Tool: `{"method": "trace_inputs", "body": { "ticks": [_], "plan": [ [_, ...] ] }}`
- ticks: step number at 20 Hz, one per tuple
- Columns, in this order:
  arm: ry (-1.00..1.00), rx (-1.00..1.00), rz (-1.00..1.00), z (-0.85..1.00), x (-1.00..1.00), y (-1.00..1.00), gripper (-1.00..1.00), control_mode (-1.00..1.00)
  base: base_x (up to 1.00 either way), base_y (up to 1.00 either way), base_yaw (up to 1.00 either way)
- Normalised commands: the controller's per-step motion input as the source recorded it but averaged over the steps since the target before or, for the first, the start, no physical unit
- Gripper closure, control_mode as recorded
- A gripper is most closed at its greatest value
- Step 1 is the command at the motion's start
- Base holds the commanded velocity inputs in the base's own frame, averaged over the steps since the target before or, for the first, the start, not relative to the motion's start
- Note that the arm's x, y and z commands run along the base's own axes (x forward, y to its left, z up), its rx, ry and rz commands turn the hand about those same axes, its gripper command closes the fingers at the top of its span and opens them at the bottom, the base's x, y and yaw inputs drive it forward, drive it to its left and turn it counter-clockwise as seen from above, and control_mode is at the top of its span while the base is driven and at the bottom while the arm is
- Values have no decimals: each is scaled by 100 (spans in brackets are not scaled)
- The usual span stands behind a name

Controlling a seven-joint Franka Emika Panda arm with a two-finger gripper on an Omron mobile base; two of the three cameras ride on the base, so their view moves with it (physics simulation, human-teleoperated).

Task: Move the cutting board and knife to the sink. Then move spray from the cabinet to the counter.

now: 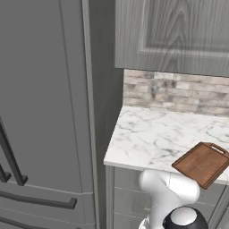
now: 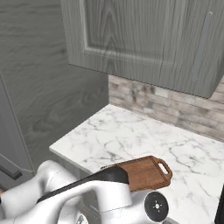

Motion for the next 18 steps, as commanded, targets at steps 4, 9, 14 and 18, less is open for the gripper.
{"method": "trace_inputs", "body": {
  "ticks": [4,9,14,18],
  "plan": [
    [-1,21,-11,0,-51,20,-100,-100,0,0,0],
    [-7,19,-7,0,-41,22,-100,-100,0,0,0],
    [-5,6,-5,0,-10,35,-100,-100,0,0,0],
    [-14,2,-2,-1,0,13,-100,-100,0,0,0]
  ]
}}
